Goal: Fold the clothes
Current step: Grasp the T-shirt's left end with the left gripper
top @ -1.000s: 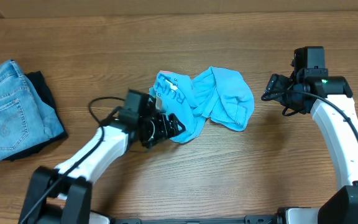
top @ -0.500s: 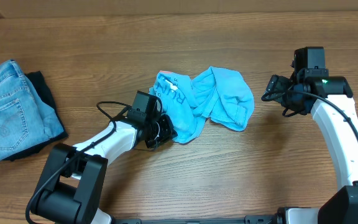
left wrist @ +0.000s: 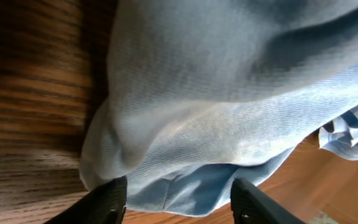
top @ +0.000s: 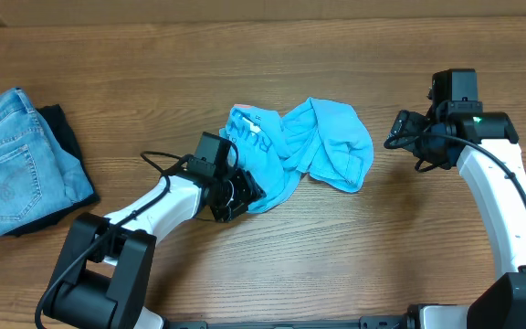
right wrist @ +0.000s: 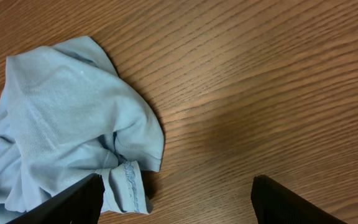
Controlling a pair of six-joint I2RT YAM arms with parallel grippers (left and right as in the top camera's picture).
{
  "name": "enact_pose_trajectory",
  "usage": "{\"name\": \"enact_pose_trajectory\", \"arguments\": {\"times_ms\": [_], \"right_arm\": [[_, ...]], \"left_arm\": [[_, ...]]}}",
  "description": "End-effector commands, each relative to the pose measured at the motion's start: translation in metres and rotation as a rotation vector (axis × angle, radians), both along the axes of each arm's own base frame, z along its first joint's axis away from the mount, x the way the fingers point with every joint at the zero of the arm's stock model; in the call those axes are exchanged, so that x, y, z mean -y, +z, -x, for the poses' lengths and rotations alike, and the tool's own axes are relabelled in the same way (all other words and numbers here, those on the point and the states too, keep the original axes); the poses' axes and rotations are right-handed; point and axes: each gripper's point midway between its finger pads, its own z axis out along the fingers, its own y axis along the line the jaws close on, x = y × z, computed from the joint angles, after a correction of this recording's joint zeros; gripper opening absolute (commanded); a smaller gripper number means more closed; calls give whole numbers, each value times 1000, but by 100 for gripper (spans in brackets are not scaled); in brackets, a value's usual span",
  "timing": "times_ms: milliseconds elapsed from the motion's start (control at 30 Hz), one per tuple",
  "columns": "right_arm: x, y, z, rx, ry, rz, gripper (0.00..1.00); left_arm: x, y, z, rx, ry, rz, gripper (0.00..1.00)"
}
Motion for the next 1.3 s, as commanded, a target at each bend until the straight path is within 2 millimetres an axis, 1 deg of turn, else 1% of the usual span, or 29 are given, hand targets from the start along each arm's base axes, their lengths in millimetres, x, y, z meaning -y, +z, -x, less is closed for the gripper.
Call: {"name": "enact_pose_trajectory", "arguments": {"times_ms": [0,33,67,167,200,300,400,467,567,633,767,800,867,933,967,1000,1100,1200,1233,1267], "right_arm": [[2,0,-1,2,-7,5,80],[2,-1,-1,1,-7,5,80],[2,-1,-1,1,-7,5,80],[2,0,-1,2,-7,5,80],[2,0,-1,2,-7,5,80],[2,0,-1,2,-7,6,80],[2,0,-1,3,-7,6,81],[2,0,-2,7,-8,5,81],[2,0,-2,6,-7,5,81],[2,0,-2,6,-7,5,81],[2,0,-1,5,-7,5,81],[2,0,-1,3,-7,5,81],[2,-1,-1,1,-7,5,81],[2,-1,0,0,-7,4,81],[2,-1,0,-2,-7,4,81],[2,-1,2,-9,-7,5,81],[2,-2,3,-15,-7,5,81],[2,-2,3,-15,-7,5,81],[2,-2,3,-15,-7,5,81],[2,-2,3,-16,-7,5,81]], "left_arm": [[-17,-13,1,0,28,-88,66],[-16,-9,-2,28,4,-88,78],[-17,-4,-3,49,-7,-92,84],[-34,5,-8,96,30,-185,84],[-37,10,-10,118,38,-196,84],[-36,14,-12,132,40,-189,83],[-34,20,-18,189,-6,-187,84],[-37,17,-9,137,25,-197,84],[-50,8,12,13,83,-249,83],[-49,8,13,10,85,-245,82],[-57,7,2,61,107,-295,75],[-55,7,2,65,102,-295,73],[-51,8,1,80,91,-292,64],[-43,7,-1,105,72,-294,59],[-41,5,-1,104,67,-295,58],[-38,-5,2,74,64,-299,55],[-36,-20,10,10,57,-293,56],[-35,-21,11,2,57,-289,56],[-35,-21,11,2,58,-290,54],[-35,-21,11,4,58,-288,37]]}}
